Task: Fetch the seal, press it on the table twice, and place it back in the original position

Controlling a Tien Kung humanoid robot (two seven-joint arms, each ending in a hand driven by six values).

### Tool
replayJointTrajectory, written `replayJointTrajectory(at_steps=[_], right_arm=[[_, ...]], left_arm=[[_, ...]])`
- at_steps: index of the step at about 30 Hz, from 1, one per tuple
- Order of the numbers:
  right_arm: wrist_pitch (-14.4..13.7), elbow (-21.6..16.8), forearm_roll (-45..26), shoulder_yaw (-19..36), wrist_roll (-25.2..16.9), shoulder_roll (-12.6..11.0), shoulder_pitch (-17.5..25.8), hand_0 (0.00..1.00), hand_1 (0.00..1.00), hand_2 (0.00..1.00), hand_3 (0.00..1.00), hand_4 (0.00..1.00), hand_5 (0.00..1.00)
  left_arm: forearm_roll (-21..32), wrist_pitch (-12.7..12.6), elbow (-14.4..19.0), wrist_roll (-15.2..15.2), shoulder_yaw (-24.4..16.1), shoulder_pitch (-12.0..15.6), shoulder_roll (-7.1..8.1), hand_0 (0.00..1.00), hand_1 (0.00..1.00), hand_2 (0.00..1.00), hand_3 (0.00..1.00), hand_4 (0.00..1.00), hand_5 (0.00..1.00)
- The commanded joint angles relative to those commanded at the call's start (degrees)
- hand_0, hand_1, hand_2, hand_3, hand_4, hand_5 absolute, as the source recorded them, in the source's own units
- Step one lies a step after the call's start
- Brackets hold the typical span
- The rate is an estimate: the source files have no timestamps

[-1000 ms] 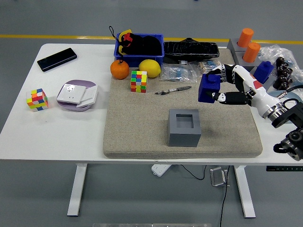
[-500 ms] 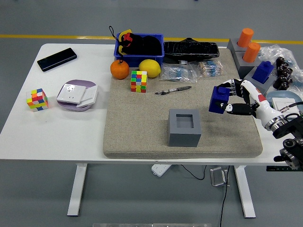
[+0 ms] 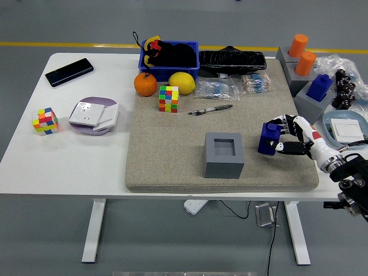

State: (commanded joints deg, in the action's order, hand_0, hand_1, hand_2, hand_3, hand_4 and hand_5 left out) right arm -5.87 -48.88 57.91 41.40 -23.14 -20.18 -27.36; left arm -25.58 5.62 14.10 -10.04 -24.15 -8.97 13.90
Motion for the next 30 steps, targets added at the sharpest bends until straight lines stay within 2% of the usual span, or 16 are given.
replayJointTrajectory(at_steps=[11, 14, 22, 30], right_arm=[[-0.13, 0.71, -1.13, -1.76, -0.24, 0.02, 0.30, 0.565, 0.424, 0.435, 0.482, 0.723, 0.002], [-0.22, -1.03, -0.77, -0.69, -0.14, -0.34, 0.59, 0.565, 0.424, 0.435, 0.482, 0.723, 0.002], [-0.56, -11.40, 1.52, 3.96, 0.66, -2.77, 0.87, 0.564, 0.424, 0.435, 0.479, 0.725, 0.002], [-0.11, -24.37, 2.56, 6.38, 2.40, -4.82, 3.00, 0.559, 0.422, 0.433, 0.478, 0.725, 0.002]], left_arm=[[-0.14, 0.06, 0.05, 0.00, -0.10, -0.07, -0.22, 0.747, 0.697, 0.685, 0.753, 0.690, 0.297], [-0.16, 0.05, 0.05, 0.00, -0.22, -0.02, -0.21, 0.747, 0.697, 0.685, 0.753, 0.690, 0.297], [-0.18, 0.02, -0.02, 0.03, -0.32, -0.02, -0.07, 0.748, 0.697, 0.686, 0.753, 0.690, 0.296], [-0.14, 0.07, -0.06, -0.02, -0.23, -0.06, -0.13, 0.747, 0.697, 0.686, 0.753, 0.690, 0.297]])
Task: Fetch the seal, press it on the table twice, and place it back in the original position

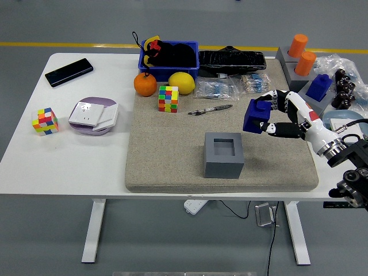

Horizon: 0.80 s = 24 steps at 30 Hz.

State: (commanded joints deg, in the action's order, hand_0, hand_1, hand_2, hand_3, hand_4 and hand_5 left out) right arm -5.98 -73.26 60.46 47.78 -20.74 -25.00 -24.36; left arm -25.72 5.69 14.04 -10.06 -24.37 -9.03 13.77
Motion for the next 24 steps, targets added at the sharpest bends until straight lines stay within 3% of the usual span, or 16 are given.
replayJointTrajectory(at_steps=[5, 8, 24], right_arm=[[1.22, -5.82, 0.15, -0.97, 1.96, -0.48, 1.25, 0.557, 0.422, 0.434, 0.478, 0.724, 0.002], [1.66, -6.43, 0.02, -2.15, 2.61, -0.38, 1.08, 0.557, 0.422, 0.434, 0.478, 0.724, 0.002], [3.02, -0.92, -2.69, -8.43, 2.50, 2.26, -3.90, 0.554, 0.422, 0.431, 0.473, 0.723, 0.002]], left_arm=[[0.05, 0.00, -0.05, 0.00, 0.01, 0.10, 0.02, 0.748, 0.697, 0.686, 0.752, 0.690, 0.297], [0.00, -0.01, -0.04, 0.01, -0.05, 0.09, 0.01, 0.748, 0.697, 0.686, 0.752, 0.690, 0.297], [0.17, 0.03, -0.04, -0.01, 0.22, 0.08, -0.03, 0.748, 0.697, 0.686, 0.753, 0.690, 0.296]])
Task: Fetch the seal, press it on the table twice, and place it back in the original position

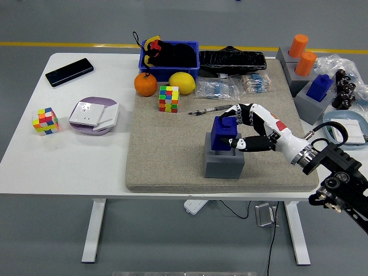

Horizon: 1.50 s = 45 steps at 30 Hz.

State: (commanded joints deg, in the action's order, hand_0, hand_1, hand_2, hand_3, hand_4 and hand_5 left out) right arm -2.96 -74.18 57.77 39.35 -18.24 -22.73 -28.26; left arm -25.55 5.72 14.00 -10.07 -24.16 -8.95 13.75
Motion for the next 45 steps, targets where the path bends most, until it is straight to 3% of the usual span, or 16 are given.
replayJointTrajectory(at_steps=[18, 45], right_arm=[[1.56, 3.45, -0.58, -3.82, 0.25, -0.34, -2.79, 0.555, 0.419, 0.430, 0.475, 0.724, 0.002], [2.26, 3.61, 1.09, -4.32, 0.70, -2.12, -4.31, 0.556, 0.419, 0.431, 0.475, 0.723, 0.002]], left_arm=[[-0.01, 0.02, 0.07, 0.02, 0.07, -0.08, 0.11, 0.748, 0.697, 0.686, 0.753, 0.690, 0.296], [0.33, 0.03, 0.11, 0.00, 0.78, -0.25, 0.38, 0.749, 0.697, 0.685, 0.753, 0.692, 0.297]])
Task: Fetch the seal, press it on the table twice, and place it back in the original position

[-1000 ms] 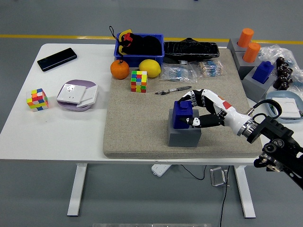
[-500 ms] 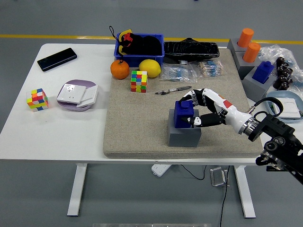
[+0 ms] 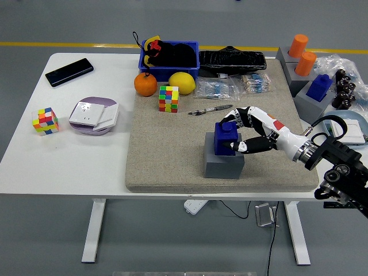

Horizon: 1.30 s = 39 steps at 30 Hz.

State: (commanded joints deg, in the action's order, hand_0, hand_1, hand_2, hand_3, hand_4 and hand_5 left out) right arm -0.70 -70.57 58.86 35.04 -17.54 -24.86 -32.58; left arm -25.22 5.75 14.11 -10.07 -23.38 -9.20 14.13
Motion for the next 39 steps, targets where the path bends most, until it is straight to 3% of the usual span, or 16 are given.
replayJointTrajectory(at_steps=[39], right_arm=[[-0.49, 0.63, -0.64, -0.34, -0.09, 1.28, -0.45, 0.552, 0.419, 0.432, 0.476, 0.722, 0.002]], left_arm=[[-0.30, -0.03, -0.07, 0.01, -0.69, -0.19, -0.26, 0.749, 0.697, 0.686, 0.753, 0.692, 0.295]])
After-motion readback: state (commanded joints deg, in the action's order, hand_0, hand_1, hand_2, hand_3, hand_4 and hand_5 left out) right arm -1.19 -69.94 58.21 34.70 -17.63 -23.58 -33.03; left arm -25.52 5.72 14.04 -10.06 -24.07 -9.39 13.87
